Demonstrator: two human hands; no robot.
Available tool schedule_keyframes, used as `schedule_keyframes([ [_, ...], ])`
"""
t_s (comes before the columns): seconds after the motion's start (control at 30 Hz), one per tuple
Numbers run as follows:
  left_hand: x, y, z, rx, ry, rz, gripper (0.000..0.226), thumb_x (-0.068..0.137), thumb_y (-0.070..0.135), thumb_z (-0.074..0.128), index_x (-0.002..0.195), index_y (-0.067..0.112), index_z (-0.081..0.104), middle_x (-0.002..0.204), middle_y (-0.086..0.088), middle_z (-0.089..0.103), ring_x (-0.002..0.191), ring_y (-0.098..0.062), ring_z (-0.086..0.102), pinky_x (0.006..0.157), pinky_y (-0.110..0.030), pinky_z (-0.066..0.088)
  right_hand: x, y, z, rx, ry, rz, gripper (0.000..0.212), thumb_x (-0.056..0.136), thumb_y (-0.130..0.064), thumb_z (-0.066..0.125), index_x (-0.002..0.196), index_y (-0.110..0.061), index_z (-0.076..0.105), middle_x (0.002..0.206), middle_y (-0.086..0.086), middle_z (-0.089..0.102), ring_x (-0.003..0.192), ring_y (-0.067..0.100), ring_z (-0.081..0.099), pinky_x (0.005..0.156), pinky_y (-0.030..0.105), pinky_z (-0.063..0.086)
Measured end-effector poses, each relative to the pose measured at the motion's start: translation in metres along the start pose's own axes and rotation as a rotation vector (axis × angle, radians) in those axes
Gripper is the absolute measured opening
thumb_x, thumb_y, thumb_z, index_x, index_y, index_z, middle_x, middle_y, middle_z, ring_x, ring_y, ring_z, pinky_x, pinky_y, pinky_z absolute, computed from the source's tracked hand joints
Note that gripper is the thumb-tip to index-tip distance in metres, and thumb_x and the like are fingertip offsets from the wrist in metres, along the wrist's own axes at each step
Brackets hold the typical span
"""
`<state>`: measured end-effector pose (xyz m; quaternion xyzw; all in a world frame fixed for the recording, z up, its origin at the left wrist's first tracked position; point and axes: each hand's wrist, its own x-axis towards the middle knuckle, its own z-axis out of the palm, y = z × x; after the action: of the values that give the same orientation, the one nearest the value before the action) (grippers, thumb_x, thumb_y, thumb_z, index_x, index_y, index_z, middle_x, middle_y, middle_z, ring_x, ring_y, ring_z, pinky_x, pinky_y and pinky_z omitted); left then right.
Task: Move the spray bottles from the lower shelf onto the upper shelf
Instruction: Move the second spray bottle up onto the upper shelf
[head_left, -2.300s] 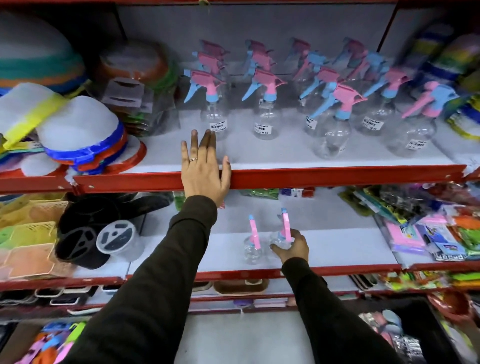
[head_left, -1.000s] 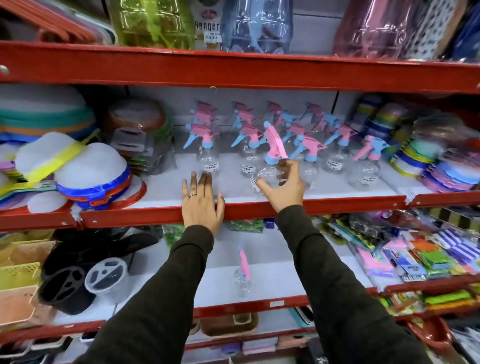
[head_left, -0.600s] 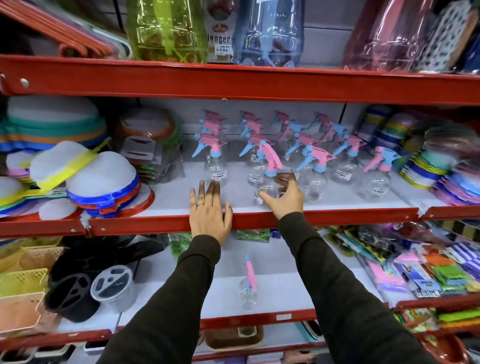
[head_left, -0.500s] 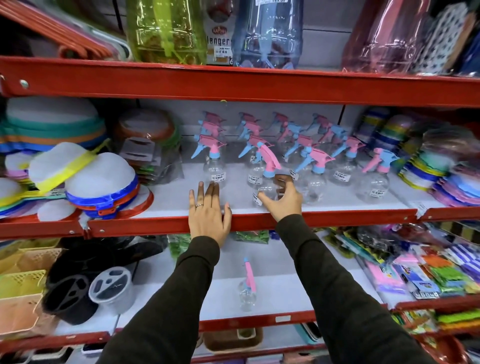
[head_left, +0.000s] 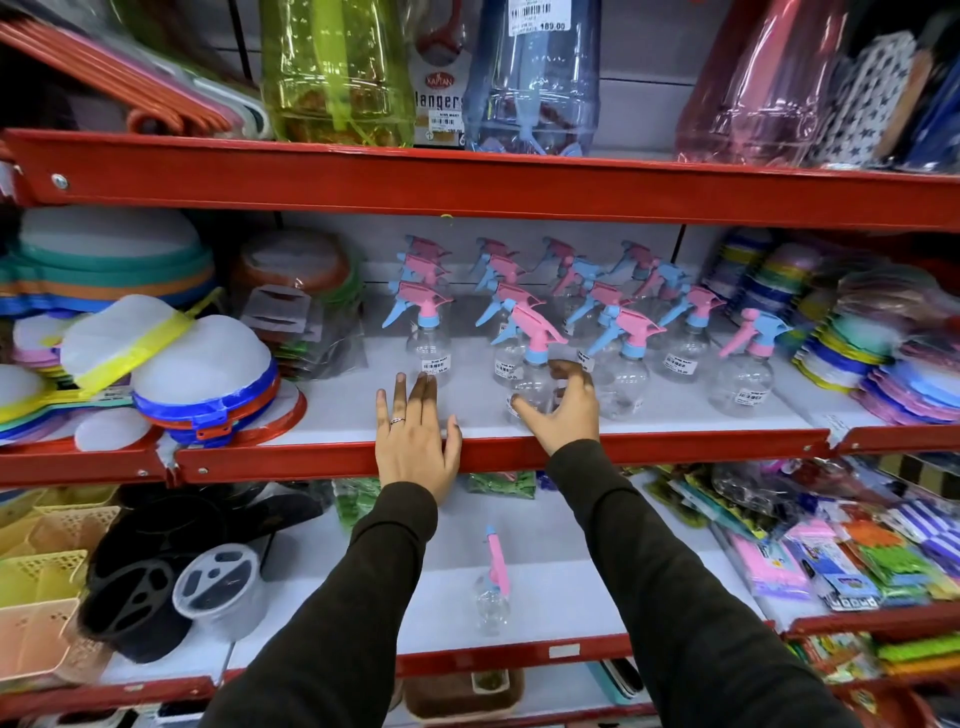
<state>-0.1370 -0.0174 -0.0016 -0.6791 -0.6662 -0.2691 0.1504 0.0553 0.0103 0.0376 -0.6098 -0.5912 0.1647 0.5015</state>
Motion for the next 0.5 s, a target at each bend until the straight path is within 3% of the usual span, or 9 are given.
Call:
schedule_keyframes([
  [0.23, 0.0, 0.0004, -0.0008, 0.009, -0.005, -0.001, 0.068, 0.097, 0.044, 0.023, 0.15, 0.004, 0.039, 0.157, -0.011, 0.041, 0.152, -0.031, 0.023, 0.125, -0.049, 0.003, -0.0001, -0.0017, -0.0027, 0.009, -0.045, -0.014, 0.076, 0.073, -0.029, 0.081, 0.139, -0.018, 0.045, 0.141, 0.01, 0.047, 0.132, 0.026, 0.045, 0.113, 0.037, 0.039],
  [0.37, 0.0003, 0.0002, 0.0001, 0.01, -0.005, -0.003, 0.068, 0.097, 0.043, 0.023, 0.15, 0.003, 0.039, 0.157, -0.012, 0.041, 0.152, -0.031, 0.023, 0.125, -0.047, 0.0, 0.0008, -0.0028, 0.0002, -0.062, 0.026, 0.015, 0.081, 0.065, -0.045, 0.086, 0.129, -0.016, 0.046, 0.129, 0.012, 0.045, 0.122, 0.03, 0.049, 0.107, 0.042, 0.045],
  [0.5, -0.0002, 0.0005, -0.0006, 0.013, -0.006, -0.007, 0.068, 0.097, 0.043, 0.024, 0.149, 0.004, 0.04, 0.156, -0.012, 0.042, 0.152, -0.031, 0.024, 0.125, -0.047, 0.0, 0.0017, -0.0012, 0.0018, -0.047, 0.008, 0.0, 0.071, 0.068, -0.038, 0.084, 0.126, -0.018, 0.049, 0.128, 0.008, 0.05, 0.118, 0.027, 0.053, 0.105, 0.041, 0.047],
])
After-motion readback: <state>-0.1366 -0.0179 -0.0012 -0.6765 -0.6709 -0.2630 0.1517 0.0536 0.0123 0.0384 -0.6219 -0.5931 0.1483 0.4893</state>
